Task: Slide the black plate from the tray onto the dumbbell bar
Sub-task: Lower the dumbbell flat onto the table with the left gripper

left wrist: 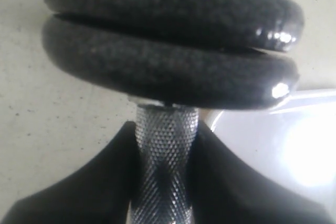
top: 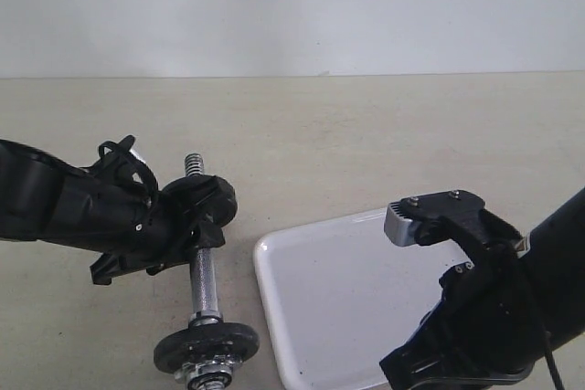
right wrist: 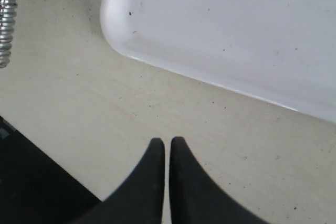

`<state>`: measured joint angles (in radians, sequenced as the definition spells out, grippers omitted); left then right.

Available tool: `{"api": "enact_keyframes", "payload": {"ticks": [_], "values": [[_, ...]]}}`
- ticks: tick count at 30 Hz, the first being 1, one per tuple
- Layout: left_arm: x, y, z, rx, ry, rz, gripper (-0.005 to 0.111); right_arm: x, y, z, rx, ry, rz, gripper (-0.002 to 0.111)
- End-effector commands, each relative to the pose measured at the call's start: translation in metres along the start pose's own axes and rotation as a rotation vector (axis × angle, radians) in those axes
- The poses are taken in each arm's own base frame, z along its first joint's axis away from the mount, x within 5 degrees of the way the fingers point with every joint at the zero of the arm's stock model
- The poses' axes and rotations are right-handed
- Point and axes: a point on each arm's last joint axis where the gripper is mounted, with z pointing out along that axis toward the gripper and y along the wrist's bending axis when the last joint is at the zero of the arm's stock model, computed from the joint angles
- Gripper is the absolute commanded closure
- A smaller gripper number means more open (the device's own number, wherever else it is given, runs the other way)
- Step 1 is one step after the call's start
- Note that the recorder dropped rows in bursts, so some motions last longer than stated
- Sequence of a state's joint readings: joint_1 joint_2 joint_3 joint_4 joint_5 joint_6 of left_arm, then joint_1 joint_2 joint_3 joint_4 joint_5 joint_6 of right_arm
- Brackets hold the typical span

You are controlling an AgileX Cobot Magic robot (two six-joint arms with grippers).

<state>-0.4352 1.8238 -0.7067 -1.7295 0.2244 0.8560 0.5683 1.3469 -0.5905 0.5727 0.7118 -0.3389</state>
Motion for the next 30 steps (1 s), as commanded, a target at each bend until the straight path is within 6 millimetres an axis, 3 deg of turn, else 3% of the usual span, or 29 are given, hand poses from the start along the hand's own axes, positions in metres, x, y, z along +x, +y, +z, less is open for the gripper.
{"api": "enact_keyframes", "payload": {"ticks": [1,4,6,12,14,30], "values": [[0.0162,0.0199,0.0115,-0.071,0.076,0.073,0.102,0.0001,-0.0004,0.0005,0.002,-0.004,-0.01,0.109],[0.0162,0.0189,0.0115,-0.064,0.081,0.077,0.099,0.0,-0.0005,0.0005,0.003,-0.006,-0.01,0.109],[0.0159,0.0192,0.0115,-0.067,0.078,0.088,0.089,0.0,-0.0005,0.0005,0.003,-0.006,-0.01,0.109],[0.0162,0.0189,0.0115,-0.064,0.081,0.088,0.04,0.0,-0.0005,0.0005,0.003,-0.006,-0.01,0.109],[0.0162,0.0189,0.0115,-0.064,0.081,0.088,0.033,0.0,-0.0005,0.0005,0.003,-0.006,-0.006,0.109],[0.0178,0.017,0.0115,-0.043,0.097,0.062,0.035,0.0,-0.0005,0.0005,0.003,-0.006,-0.006,0.109]]}}
